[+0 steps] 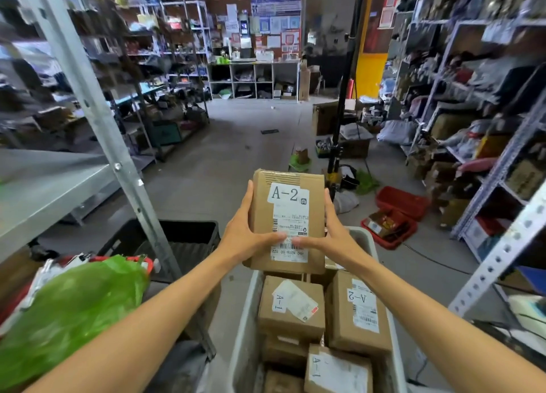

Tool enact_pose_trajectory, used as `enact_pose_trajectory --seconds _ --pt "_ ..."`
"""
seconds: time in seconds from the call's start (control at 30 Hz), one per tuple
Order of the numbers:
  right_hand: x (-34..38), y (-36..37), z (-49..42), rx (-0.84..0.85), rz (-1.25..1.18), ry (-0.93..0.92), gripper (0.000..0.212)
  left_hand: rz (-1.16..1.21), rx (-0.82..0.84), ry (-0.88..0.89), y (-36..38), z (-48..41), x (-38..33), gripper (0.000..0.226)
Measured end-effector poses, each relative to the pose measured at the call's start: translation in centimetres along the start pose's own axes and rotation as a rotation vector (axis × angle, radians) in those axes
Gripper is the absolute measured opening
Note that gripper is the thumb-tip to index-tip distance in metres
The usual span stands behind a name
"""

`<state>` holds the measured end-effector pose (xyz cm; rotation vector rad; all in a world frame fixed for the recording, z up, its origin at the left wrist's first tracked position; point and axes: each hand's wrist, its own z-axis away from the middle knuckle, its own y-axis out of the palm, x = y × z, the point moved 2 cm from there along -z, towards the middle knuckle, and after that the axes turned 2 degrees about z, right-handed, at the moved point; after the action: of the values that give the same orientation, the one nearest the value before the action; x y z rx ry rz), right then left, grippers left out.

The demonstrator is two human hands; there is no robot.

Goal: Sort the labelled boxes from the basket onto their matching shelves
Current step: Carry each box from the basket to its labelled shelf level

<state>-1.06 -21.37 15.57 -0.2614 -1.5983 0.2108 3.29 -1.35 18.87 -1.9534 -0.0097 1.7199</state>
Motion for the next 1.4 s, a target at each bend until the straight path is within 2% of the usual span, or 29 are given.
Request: enact_pose_trajectory --seconds 0.2,0.33,0.6,0.7,0.83,0.97,1.1,1.2,1.4 --pt "2.4 0.8 3.2 -0.083 0.060 -0.014 0.125 0.049 0.002 0.068 -0.4 2.1 -0.1 0.126" --pt "3.5 1.4 7.3 -0.203 0.074 0.019 0.118 0.086 0.118 0.122 -0.5 3.7 -0.5 0.124" --pt "4.7 4.3 18.1 -0.458 0.107 0.133 0.126 0.146 0.367 0.176 2.3 8.8 -0.6 0.125" --pt "4.9 5.5 23.4 -0.532 0.081 0.186 0.129 0.138 0.474 0.197 4.1 12.0 -1.2 0.125" --pt "5.6 6.1 30.7 -0.637 0.116 0.199 0.114 0.119 0.528 0.264 6.2 17.8 -2.9 0.122" --pt "6.5 7.2 36.9 -0.670 0.102 0.235 0.128 0.106 0.540 0.302 7.6 23.2 -4.2 0.126" --pt "6.9 8.5 43.7 -0.712 0.095 0.256 0.128 0.083 0.574 0.319 8.7 29.3 -5.0 0.128" --pt "7.1 9.3 49.0 -0.747 0.088 0.268 0.130 0.121 0.632 0.333 10.0 33.9 -5.7 0.126" --pt "9.2 10.0 60.0 -0.922 0.138 0.262 0.127 0.163 0.817 0.424 14.5 41.9 -9.3 0.124"
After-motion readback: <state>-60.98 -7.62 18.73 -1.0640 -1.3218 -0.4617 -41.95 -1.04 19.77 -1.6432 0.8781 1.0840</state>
